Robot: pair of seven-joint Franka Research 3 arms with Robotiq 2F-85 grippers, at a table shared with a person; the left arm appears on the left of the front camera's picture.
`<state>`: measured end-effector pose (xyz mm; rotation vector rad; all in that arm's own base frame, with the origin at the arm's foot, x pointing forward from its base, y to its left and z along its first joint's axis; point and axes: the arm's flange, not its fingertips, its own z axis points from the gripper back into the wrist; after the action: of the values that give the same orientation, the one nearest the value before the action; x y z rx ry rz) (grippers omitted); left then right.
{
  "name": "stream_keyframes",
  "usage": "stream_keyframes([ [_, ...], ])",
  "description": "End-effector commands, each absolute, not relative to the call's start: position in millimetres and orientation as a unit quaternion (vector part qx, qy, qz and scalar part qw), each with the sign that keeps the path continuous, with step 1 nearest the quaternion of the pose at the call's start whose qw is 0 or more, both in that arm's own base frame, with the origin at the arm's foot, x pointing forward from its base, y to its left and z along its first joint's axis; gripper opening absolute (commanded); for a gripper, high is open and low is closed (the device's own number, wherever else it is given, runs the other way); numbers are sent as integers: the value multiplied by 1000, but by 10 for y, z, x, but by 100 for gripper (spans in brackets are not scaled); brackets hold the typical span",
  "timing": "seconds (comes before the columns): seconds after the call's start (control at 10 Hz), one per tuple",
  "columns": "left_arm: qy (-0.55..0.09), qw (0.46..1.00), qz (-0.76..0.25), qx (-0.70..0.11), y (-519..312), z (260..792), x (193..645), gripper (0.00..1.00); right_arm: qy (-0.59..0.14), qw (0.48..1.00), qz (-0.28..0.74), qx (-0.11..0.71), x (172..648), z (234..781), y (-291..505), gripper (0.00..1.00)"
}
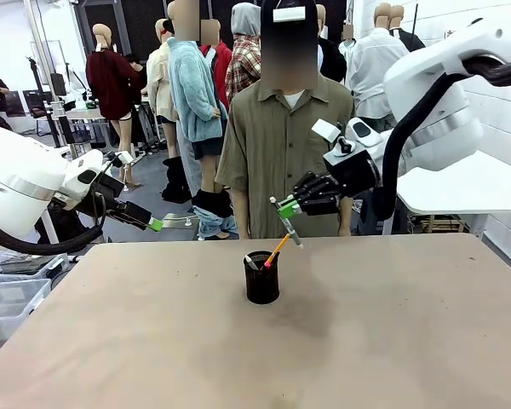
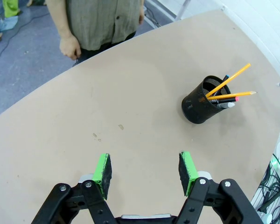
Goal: Place the pens into the pen holder.
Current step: Pick up a writing instrument from the table and place it into the Pen holder.
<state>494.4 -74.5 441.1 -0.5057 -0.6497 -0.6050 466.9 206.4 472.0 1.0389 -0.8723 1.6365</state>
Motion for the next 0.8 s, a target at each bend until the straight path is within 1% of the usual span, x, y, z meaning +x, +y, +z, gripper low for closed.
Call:
stream_keyframes([
  [0.0,-311,870,-296,-244,-733,4415,4962,76,-348,423,702,455,4952,4749,2083,0],
  [0.3,-311,870,-296,-244,-733,4415,4962,76,-360,378,700,487,5338,4701,2303,0],
  [0.4,-311,870,-296,-244,-733,4415,4962,76,-359,371,701,492,5491,4637,2382,0],
  [0.7,-311,870,-296,-244,-733,4415,4962,76,-363,345,696,514,5749,4498,2554,0],
])
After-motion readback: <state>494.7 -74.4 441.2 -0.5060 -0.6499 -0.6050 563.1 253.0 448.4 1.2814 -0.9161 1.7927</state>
